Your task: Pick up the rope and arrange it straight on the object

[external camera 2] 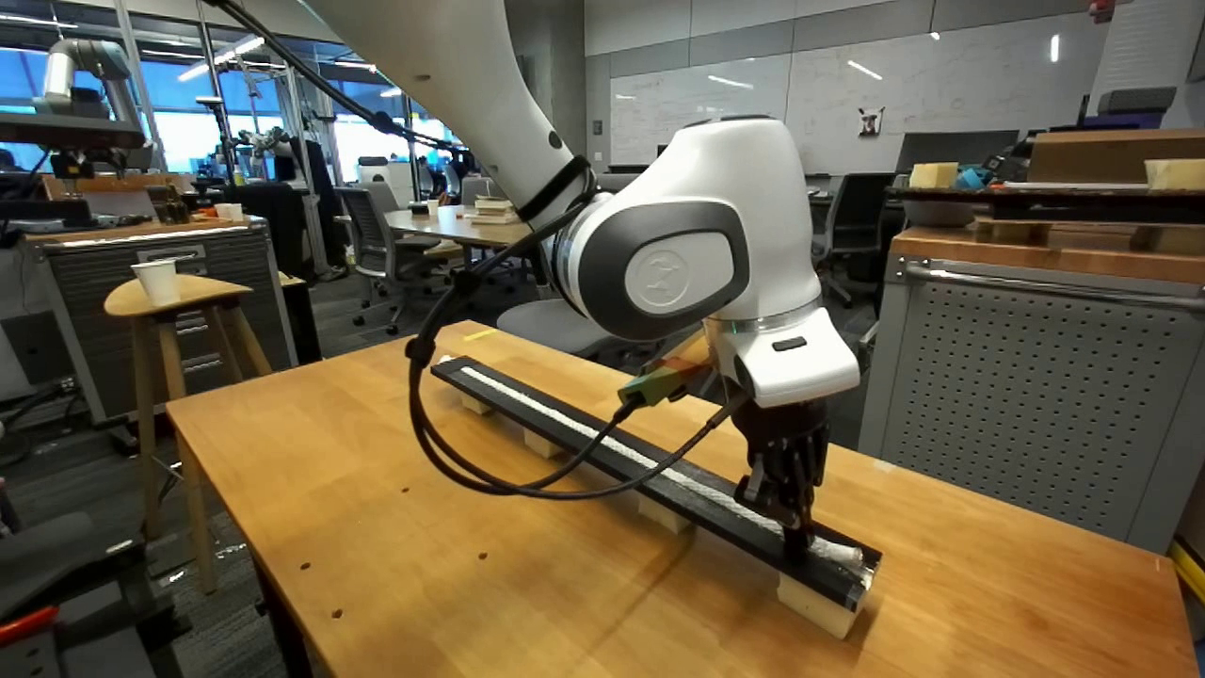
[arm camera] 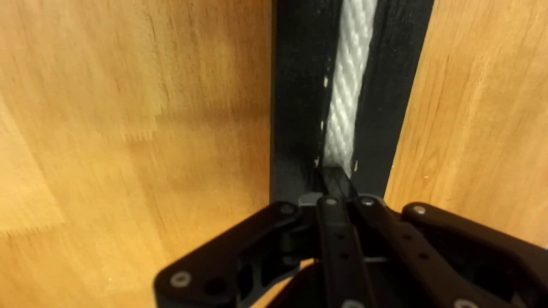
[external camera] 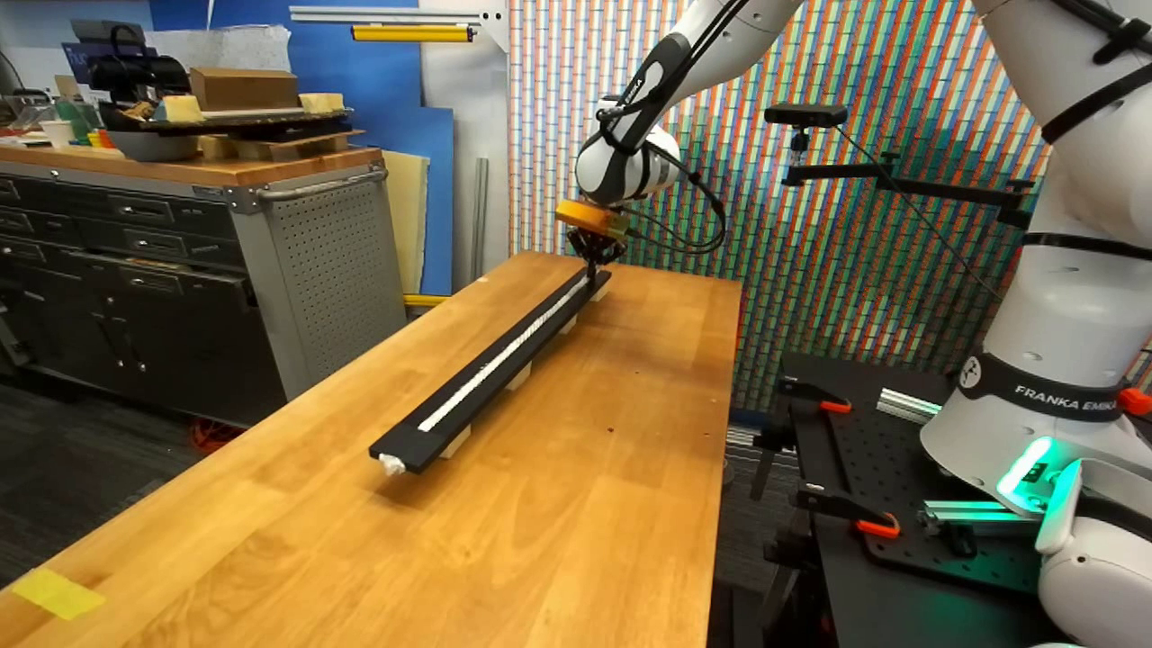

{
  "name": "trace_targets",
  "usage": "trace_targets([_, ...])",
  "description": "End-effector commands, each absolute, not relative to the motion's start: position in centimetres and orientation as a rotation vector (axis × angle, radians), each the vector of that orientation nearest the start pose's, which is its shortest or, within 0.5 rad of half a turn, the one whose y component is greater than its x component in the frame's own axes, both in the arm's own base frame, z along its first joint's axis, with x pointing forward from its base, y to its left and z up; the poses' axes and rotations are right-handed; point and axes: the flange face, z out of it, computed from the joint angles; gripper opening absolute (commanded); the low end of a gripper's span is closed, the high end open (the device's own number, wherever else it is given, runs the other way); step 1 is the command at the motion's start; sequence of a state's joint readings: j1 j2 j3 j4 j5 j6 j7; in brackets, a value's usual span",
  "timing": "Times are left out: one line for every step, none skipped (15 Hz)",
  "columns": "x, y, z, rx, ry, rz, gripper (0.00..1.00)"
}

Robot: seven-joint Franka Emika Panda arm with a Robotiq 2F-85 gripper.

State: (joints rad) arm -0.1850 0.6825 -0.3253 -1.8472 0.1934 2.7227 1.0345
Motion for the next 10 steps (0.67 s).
trace_targets([58.7,-31.1,18.8,-2.168,2.274,-0.4,0.0])
trace_targets([58.8,-30.9,19.2,-2.169,2.27,-0.419,0.0])
trace_targets([58.9,-30.9,19.6,-2.168,2.278,-0.437,0.0])
trace_targets([59.0,-30.9,19.9,-2.17,2.275,-0.442,0.0])
trace_targets([59.0,-30.8,20.2,-2.17,2.266,-0.444,0.0])
trace_targets([59.1,-30.5,20.3,-2.174,2.257,-0.448,0.0])
trace_targets([59.3,-30.2,20.4,-2.185,2.244,-0.447,0.0])
trace_targets([59.5,-30.0,20.4,-2.191,2.246,-0.45,0.0])
trace_targets([59.6,-30.0,20.4,-2.193,2.249,-0.452,0.0])
trace_targets([59.6,-30.1,20.4,-2.193,2.257,-0.454,0.0])
